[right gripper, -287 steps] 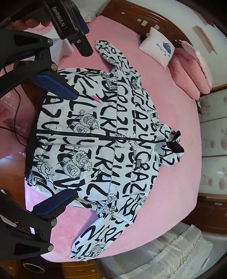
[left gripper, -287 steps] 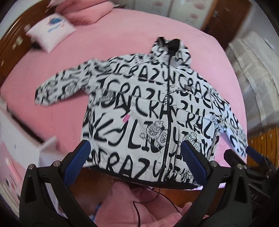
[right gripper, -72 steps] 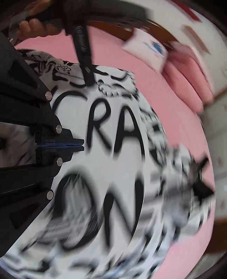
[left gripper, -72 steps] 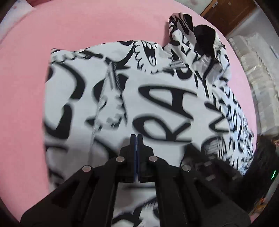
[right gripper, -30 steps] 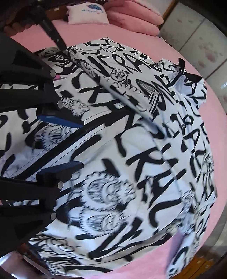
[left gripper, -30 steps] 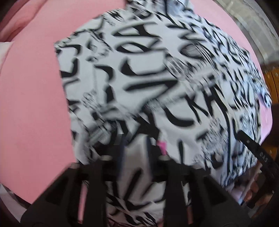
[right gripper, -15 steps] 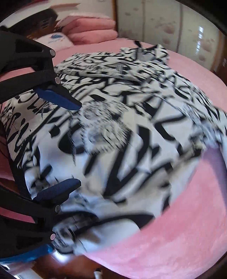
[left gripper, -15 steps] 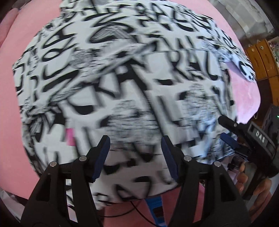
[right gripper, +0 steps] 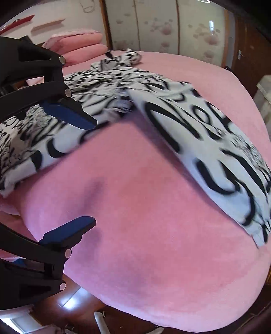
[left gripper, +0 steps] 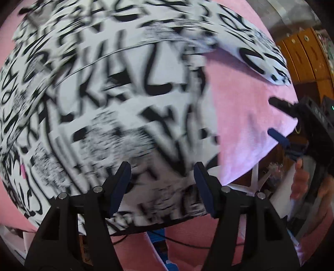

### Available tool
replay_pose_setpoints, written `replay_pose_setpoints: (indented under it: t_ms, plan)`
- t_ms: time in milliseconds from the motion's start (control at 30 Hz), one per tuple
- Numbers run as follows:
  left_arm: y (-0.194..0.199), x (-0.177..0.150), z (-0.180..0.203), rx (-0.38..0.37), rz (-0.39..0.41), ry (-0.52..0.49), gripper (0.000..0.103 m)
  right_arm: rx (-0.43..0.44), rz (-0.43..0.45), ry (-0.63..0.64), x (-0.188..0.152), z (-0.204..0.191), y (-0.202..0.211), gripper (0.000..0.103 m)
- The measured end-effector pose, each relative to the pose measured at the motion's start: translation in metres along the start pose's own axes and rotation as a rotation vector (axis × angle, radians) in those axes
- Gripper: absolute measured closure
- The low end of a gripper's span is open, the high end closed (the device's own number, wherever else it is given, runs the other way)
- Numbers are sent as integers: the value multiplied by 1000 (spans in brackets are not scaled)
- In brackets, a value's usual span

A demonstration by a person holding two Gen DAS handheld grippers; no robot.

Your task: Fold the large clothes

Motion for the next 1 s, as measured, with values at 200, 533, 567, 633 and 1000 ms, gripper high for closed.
replay_pose_setpoints:
  t_ms: [200,533,567,633,1000]
  plan:
    - [-6,29,52,21,10,-66,44,8,103,-104,77,38,2,16]
    - [-3,51,59,49,19,-63,44,54,289,-396,176,92,-2,17]
    - [-2,49,50,51,19,-55,44,51,299,-441,183,96,-4,17]
    - [-2,52,42,58,22,-27,44,11,290,-523,192,103,-9,26]
    - [14,47,0,78,57,91,44,-4,460,-547,199,66,-1,83]
Point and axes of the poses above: each gripper's, at about its wrist camera, not at the fingertips, and y roughly against the way its jaws point, z to its right, x to its top, the point moved 4 cm from there along -y, roughly the way its jaws point, and after that the axes turned 14 degrees about z, right-handed, at the moved point
